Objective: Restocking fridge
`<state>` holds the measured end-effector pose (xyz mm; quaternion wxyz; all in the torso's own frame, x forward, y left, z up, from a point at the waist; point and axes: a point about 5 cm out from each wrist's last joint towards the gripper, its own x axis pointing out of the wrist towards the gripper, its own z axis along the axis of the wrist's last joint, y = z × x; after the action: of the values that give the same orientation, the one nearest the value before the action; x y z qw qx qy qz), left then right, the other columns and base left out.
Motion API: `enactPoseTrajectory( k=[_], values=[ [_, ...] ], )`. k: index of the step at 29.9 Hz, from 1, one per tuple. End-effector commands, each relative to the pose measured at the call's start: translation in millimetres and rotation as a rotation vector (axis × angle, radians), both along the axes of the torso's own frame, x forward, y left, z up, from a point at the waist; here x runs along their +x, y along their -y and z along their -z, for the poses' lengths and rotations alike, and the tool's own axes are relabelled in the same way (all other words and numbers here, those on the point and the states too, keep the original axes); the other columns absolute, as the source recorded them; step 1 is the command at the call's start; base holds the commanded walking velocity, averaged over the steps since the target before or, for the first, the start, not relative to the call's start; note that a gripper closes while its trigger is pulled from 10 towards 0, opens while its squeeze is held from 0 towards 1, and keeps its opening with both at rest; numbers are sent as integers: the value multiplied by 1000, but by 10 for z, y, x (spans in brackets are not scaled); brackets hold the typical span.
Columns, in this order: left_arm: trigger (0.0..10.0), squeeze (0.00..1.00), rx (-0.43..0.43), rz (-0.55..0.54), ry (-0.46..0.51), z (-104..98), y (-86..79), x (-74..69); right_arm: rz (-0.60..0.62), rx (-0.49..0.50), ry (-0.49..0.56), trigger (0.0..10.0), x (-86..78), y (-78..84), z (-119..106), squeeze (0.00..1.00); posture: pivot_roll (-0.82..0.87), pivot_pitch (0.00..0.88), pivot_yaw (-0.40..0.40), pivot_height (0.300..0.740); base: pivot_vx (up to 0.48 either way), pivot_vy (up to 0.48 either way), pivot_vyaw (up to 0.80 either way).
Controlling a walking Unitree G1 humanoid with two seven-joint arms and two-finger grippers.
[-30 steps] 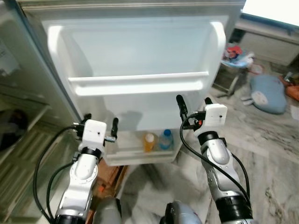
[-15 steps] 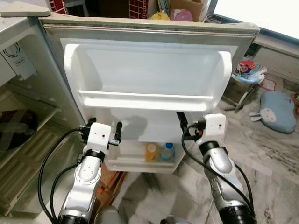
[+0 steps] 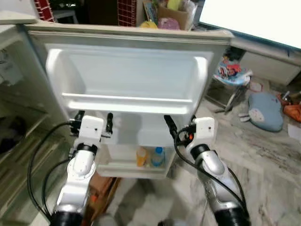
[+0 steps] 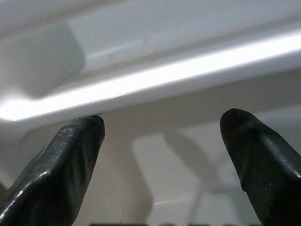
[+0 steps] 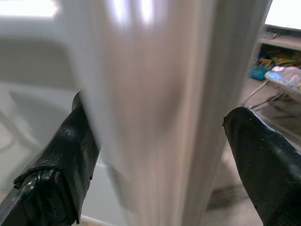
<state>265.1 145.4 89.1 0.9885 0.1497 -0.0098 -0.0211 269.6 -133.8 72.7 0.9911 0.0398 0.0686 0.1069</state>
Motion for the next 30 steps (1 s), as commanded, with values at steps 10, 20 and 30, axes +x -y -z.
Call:
enactPoseTrajectory(
  k=[10, 20, 30],
  values=[
    [10000, 0, 47, -16, 29, -69, -54, 39, -17, 3, 47, 10000, 45, -59, -88, 0, 109, 0, -50, 740, 0, -259, 0],
    [10000, 0, 58, -4, 25, -70, -46, 45, -126, 87, 36, 10000, 13, -154, -100, 0, 112, 0, -42, 740, 0, -247, 0],
    [10000, 0, 51, 12, 15, -55, -16, 3, -55, 53, 29, 10000, 35, -106, -90, 0, 99, 0, -44, 740, 0, -99, 0]
  ],
)
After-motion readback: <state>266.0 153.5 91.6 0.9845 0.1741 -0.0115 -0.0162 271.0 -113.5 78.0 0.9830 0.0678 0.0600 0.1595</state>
